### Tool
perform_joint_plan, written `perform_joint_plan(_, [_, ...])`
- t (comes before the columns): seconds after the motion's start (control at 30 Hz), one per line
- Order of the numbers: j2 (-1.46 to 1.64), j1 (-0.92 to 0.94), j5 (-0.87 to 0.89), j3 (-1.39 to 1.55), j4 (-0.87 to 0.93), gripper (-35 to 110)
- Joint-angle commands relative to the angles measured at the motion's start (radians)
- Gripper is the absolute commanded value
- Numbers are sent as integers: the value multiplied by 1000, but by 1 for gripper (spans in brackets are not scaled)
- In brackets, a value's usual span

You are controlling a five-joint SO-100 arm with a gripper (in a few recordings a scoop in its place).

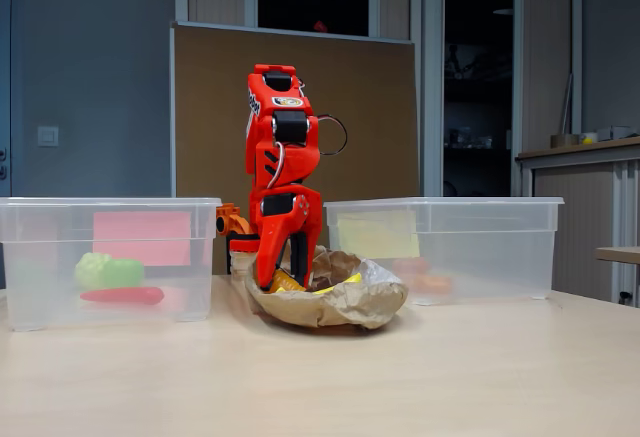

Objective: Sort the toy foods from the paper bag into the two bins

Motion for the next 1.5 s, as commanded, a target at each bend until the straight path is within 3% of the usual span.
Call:
perform_joint_plan(0.0, [15, 8, 11, 29, -23, 36])
perform_joint_plan(0.5, [-5, 9, 18, -9, -6, 16])
perform_joint_plan(0.93, [163, -18, 41, -158, 256, 14])
perform_joint_plan(1.13, [322, -43, 120, -190, 422, 13])
perform_joint_plan(1.47, [753, -149, 422, -60, 661, 12])
